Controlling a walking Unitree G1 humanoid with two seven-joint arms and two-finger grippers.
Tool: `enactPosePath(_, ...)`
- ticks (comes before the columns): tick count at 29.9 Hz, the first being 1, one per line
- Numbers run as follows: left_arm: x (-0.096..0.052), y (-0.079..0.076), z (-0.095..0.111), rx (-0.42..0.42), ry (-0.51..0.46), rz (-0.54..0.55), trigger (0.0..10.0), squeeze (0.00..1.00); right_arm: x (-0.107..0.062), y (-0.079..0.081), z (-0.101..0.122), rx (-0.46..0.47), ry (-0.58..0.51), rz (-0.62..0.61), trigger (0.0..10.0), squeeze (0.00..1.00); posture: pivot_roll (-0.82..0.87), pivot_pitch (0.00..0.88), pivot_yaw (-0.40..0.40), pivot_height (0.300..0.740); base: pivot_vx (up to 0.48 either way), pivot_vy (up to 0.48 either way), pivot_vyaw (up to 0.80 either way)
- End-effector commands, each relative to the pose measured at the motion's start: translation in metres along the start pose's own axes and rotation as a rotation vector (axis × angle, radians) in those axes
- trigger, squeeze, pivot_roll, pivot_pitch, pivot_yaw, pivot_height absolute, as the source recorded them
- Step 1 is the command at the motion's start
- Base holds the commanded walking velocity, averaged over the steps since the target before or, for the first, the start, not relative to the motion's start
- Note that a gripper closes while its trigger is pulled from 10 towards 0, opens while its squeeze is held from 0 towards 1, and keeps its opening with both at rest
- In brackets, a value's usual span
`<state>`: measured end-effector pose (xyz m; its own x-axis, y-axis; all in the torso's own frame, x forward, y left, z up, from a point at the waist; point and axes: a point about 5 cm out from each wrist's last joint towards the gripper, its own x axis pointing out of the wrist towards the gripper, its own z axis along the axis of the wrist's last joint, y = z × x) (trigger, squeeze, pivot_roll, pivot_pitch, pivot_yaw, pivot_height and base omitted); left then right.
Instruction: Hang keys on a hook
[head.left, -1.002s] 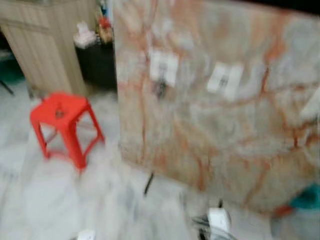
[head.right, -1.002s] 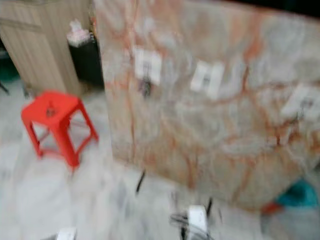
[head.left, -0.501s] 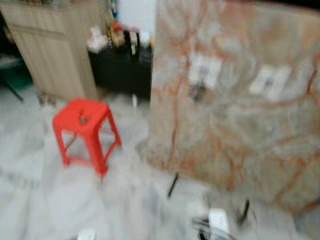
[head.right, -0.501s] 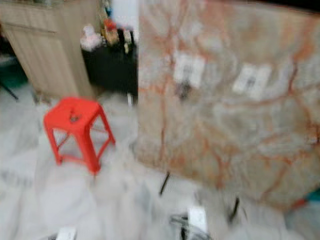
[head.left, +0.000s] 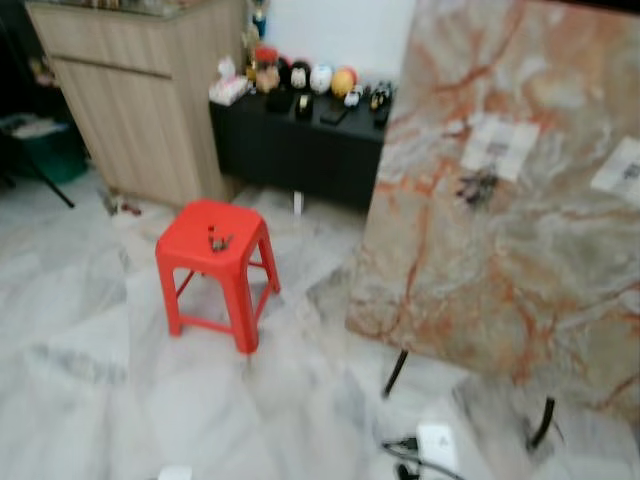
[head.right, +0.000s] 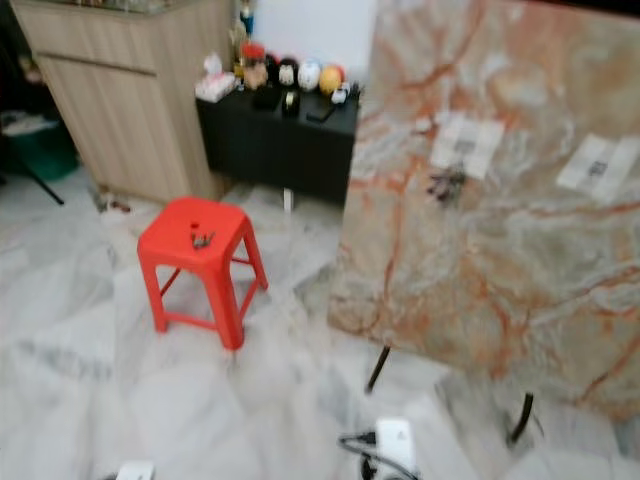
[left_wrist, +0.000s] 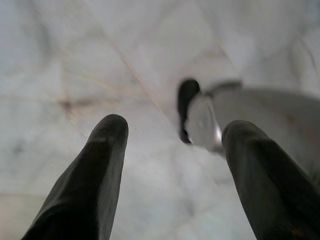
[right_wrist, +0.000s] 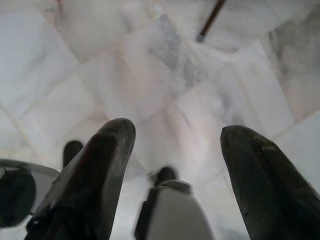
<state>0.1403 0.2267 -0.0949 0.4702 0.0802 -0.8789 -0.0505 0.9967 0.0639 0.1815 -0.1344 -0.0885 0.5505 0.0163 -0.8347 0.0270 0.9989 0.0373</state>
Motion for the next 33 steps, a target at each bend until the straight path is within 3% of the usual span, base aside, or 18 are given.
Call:
enactPosePath(1,0.001,-0.009,-0.003,0.017,0.013,-0.029,10.0,0.0,-0.001,-0.013,-0.005,0.006,0.011,-0.036,10.0,0.0,0.03,0.0,-0.073,0.74,0.0,0.48,0.0)
enactPosePath(33,0.003,-0.009,0.011,-0.002,-0.023,-0.019,10.0,0.0,0.0,-0.015,0.002,0.022,-0.019,-0.055,10.0,0.0,0.04,0.0,-0.092,0.74,0.0,0.48,0.0)
